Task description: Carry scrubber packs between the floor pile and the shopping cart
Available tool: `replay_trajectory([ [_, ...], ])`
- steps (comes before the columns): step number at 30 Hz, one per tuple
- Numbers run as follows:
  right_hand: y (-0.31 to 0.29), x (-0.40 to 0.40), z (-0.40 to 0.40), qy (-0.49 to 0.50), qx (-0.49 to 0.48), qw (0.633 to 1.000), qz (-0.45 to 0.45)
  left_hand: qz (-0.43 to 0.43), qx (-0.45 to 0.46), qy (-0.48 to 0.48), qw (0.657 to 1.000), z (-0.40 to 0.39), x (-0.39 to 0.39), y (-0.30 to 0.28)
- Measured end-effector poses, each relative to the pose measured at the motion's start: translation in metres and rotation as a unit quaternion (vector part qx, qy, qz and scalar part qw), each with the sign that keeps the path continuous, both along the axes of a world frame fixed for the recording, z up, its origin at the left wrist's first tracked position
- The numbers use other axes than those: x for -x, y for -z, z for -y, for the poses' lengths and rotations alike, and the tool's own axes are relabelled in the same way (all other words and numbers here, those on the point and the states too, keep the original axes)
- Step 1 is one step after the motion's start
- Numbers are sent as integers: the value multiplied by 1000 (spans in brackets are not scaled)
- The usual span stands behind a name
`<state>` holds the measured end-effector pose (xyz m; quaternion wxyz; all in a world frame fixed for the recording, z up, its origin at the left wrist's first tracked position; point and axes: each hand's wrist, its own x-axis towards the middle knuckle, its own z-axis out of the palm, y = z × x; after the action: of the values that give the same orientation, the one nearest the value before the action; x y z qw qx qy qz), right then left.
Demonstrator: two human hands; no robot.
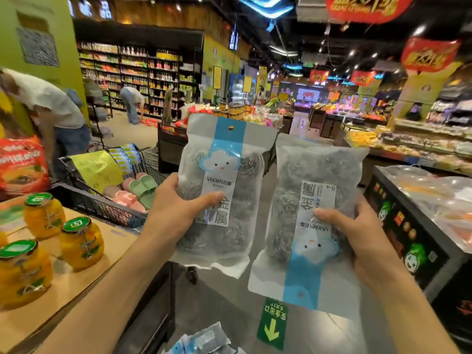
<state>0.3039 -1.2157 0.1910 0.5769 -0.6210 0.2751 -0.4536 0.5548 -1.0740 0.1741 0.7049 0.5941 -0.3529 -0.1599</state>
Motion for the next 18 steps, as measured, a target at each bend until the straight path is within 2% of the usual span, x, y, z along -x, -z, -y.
replay_trajectory([
  [4, -16, -24, -9, -17, 21, 1000, 9, -27, 7, -16, 999, -17, -19, -16],
  [11, -36, -68, -31, -63, 37, 997, 32, -24, 26, -76, 997, -64, -49, -36],
  [18, -25, -148, -53, -193, 38, 981, 3, -35, 18, -204, 978, -146, -66, -28],
])
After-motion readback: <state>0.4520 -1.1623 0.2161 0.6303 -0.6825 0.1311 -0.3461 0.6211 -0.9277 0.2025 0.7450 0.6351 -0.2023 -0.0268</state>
